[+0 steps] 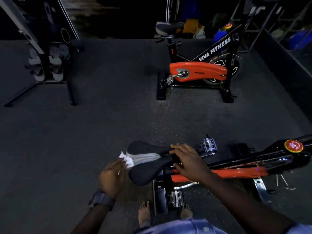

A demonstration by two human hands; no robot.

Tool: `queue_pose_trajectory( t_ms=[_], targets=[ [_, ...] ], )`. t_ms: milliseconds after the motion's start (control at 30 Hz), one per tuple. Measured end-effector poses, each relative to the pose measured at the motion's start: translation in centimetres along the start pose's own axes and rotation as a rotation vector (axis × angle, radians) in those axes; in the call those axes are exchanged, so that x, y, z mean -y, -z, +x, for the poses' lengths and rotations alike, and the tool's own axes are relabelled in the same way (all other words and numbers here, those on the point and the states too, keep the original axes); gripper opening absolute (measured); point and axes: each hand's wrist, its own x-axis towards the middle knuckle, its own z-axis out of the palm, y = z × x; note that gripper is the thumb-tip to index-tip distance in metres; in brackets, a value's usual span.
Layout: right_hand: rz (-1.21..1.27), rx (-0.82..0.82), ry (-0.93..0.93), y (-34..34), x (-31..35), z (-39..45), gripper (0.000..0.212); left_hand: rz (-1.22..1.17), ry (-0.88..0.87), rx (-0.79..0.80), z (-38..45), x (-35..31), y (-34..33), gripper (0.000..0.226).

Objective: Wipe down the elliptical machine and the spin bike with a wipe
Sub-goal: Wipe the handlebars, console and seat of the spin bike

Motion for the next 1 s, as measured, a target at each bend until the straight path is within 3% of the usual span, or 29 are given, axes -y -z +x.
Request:
queue_pose_trajectory(
  t_ms=[100,167,333,500,567,667,733,767,867,1000],
  targets=[
    [0.012,-0.021,-0.003,-0.2,-0.1,0.1,0.048,0.016,0.059,0.069,-0.7,-1.1,-0.8,0.046],
    [0.023,-0.033,-0.01,-0.1,0.0,0.1,0.047,-0.02,0.108,0.02,-1.2,-3.0,-1.9,0.038],
    [0.037,-0.014,-0.007,0.1,-0.4,0.1,0.049,-0.154,0.598,-0.162,-1.1,-4.8,-2.4,0.022],
    [0.024,-0.003,0.001,0.4,-0.2,0.0,0.048,-0.192,0.757,-0.178,4.7,-4.5,-3.1,0.026],
    [0.019,-0.002,0.011,0.4,-0.3,0.0,0.049,-0.083,0.684,-0.073,6.1,-4.3,-3.7,0.03],
    [0.036,0.012,0.005,0.5,-0.3,0.1,0.048,0.073,0.273,0.113,6.0,-4.9,-4.8,0.044],
    [0.102,-0.01,0.004,0.4,-0.5,0.0,0.046,0.067,0.023,0.148,5.2,-6.6,-6.2,0.029],
    [0.155,-0.032,-0.006,0.5,-0.5,0.1,0.046,0.055,-0.031,0.183,4.9,-8.2,-6.9,0.021],
    [0.291,-0.081,-0.097,1.1,-0.7,0.1,0.052,0.04,-0.07,0.213,5.3,-12.5,-9.2,0.043],
    [0.293,-0.043,-0.093,1.5,-0.8,0.4,0.053,-0.009,-0.222,0.276,5.4,-10.8,-9.1,0.041]
  ],
)
